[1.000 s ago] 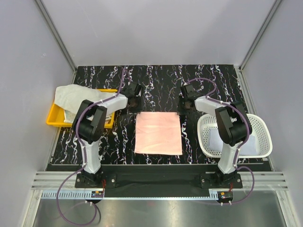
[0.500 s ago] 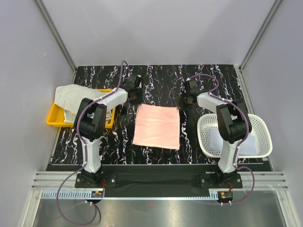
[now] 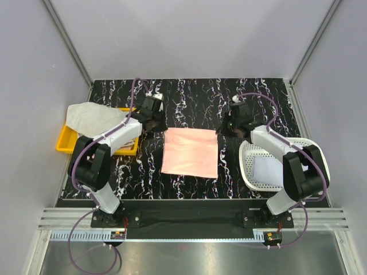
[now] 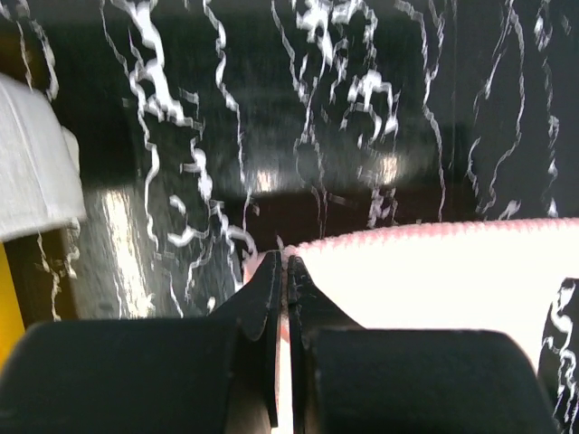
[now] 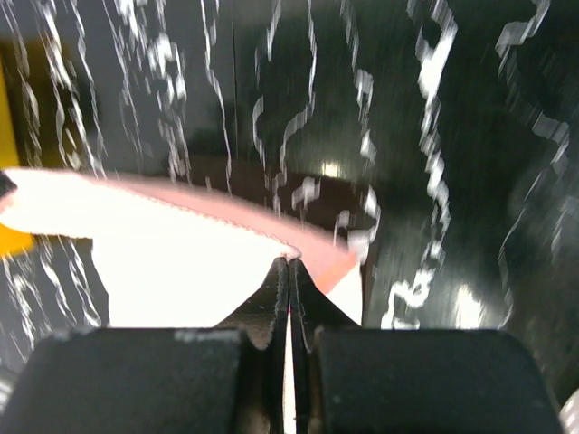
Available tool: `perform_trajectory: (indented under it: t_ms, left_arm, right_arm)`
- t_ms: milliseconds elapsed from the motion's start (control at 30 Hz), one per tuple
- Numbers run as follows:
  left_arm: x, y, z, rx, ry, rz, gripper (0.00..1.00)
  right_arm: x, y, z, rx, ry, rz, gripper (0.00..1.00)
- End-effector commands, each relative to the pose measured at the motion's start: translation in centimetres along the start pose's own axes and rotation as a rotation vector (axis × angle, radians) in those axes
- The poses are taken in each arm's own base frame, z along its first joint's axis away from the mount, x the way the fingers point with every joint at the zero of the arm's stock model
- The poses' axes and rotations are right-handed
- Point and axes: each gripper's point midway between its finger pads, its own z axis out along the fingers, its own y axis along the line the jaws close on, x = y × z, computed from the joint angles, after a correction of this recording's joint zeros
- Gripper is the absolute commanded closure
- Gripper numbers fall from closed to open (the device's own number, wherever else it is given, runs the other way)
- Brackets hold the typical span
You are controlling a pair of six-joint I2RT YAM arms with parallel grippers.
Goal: Fold and stack the towels
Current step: Fold the towel
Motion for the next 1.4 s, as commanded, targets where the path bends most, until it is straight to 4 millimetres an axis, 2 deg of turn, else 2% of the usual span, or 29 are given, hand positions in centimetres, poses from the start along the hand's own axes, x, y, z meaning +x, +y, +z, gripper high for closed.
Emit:
perform_trajectory:
  t_ms: [0, 100, 167, 200, 233, 400, 433, 600, 733, 767, 833, 867, 933, 967, 1000, 1033, 1067, 1100, 1133, 1167, 1200, 1233, 1267, 1333, 1367]
  left_arm:
    - [0.2, -0.9, -1.7, 0.068, -0.050, -0.004, 1.00]
    - [1.6, -1.0, -2.5, 0.091, -0.061, 0.000, 1.00]
    - [2.4, -1.3, -3.2, 0.108, -0.065, 0.004, 1.00]
    - [3.5, -1.0, -3.2, 0.113, -0.052, 0.001, 1.00]
    - [3.5, -1.5, -4.0, 0.135, -0.070, 0.008, 1.00]
    - [5.4, -1.8, -5.2, 0.171, -0.069, 0.018, 1.00]
    - [6.5, -1.7, -5.1, 0.176, -0.054, 0.025, 1.00]
    - [7.4, -1.9, -5.9, 0.212, -0.077, 0.035, 1.00]
    - [7.7, -1.6, -5.8, 0.207, -0.081, 0.034, 0.99]
    - [7.1, -1.5, -5.6, 0.187, -0.086, 0.031, 1.00]
    - [5.9, -1.7, -5.6, 0.168, -0.105, 0.032, 1.00]
    - [3.9, -1.9, -5.9, 0.143, -0.151, 0.027, 1.00]
    - [2.5, -1.5, -5.0, 0.086, -0.163, 0.032, 1.00]
    - [1.2, -1.3, -4.9, 0.050, -0.190, 0.037, 1.00]
    - [-0.6, -1.8, -5.0, 0.039, -0.210, 0.035, 1.00]
    - [-1.0, -1.8, -4.0, 0.021, -0.197, 0.036, 1.00]
    - [-1.4, -1.8, -3.4, 0.011, -0.188, 0.044, 1.00]
    - [-3.3, -2.4, -3.5, 0.018, -0.216, 0.040, 1.00]
    - [-3.1, -2.2, -2.0, -0.001, -0.188, 0.041, 0.99]
    - [-3.3, -2.0, -1.4, -0.012, -0.173, 0.043, 0.99]
    - [-3.9, -1.8, -0.9, -0.016, -0.169, 0.036, 0.99]
    - [-4.0, -1.7, 0.6, -0.022, -0.145, 0.038, 0.98]
    - [-4.1, -1.8, 1.2, -0.010, -0.132, 0.039, 0.96]
    - [-4.5, -1.4, 2.4, -0.011, -0.115, 0.030, 0.96]
    - [-3.7, -1.2, 3.7, -0.012, -0.082, 0.036, 0.91]
  right_arm:
    - [1.5, 1.2, -1.3, -0.033, -0.013, -0.018, 1.00]
    - [3.7, 0.7, -2.1, -0.017, 0.002, -0.023, 1.00]
    - [4.1, 1.0, -2.9, -0.025, -0.010, -0.028, 1.00]
    - [4.8, 0.6, -3.0, -0.015, 0.000, -0.028, 1.00]
    - [4.7, 0.7, -3.6, -0.014, -0.015, -0.026, 1.00]
    - [6.5, 0.0, -4.6, 0.006, 0.003, -0.034, 1.00]
    - [6.6, 0.1, -4.9, 0.002, -0.006, -0.033, 1.00]
    - [8.4, -0.2, -5.8, -0.004, 0.005, -0.025, 1.00]
    - [8.5, -0.4, -6.3, -0.005, -0.004, -0.021, 1.00]
    - [8.0, 0.0, -6.3, -0.012, -0.010, -0.024, 1.00]
    - [7.1, -0.4, -6.0, 0.033, -0.036, -0.038, 1.00]
    - [5.7, 0.2, -6.1, 0.034, -0.066, -0.038, 1.00]
    - [4.6, -0.3, -5.2, 0.090, -0.082, -0.078, 1.00]
    - [3.8, -0.4, -4.9, 0.112, -0.093, -0.087, 1.00]
    - [2.5, -0.1, -4.0, 0.131, -0.097, -0.101, 1.00]
    - [1.7, -0.1, -3.5, 0.138, -0.103, -0.102, 1.00]
    - [-0.1, 0.4, -3.4, 0.131, -0.131, -0.096, 1.00]
    - [-0.1, -0.1, -2.1, 0.151, -0.111, -0.103, 1.00]
    - [-0.8, 0.0, -1.6, 0.151, -0.119, -0.104, 1.00]
    - [-2.3, 0.2, -1.3, 0.151, -0.140, -0.095, 1.00]
    - [-2.0, -0.4, 0.0, 0.170, -0.109, -0.099, 1.00]
    - [-2.3, -0.4, 0.6, 0.169, -0.108, -0.098, 1.00]
    - [-3.1, -0.1, 1.0, 0.164, -0.116, -0.099, 1.00]
    - [-3.1, -0.8, 2.6, 0.182, -0.098, -0.098, 1.00]
    - [-3.7, -0.5, 3.0, 0.178, -0.104, -0.099, 1.00]
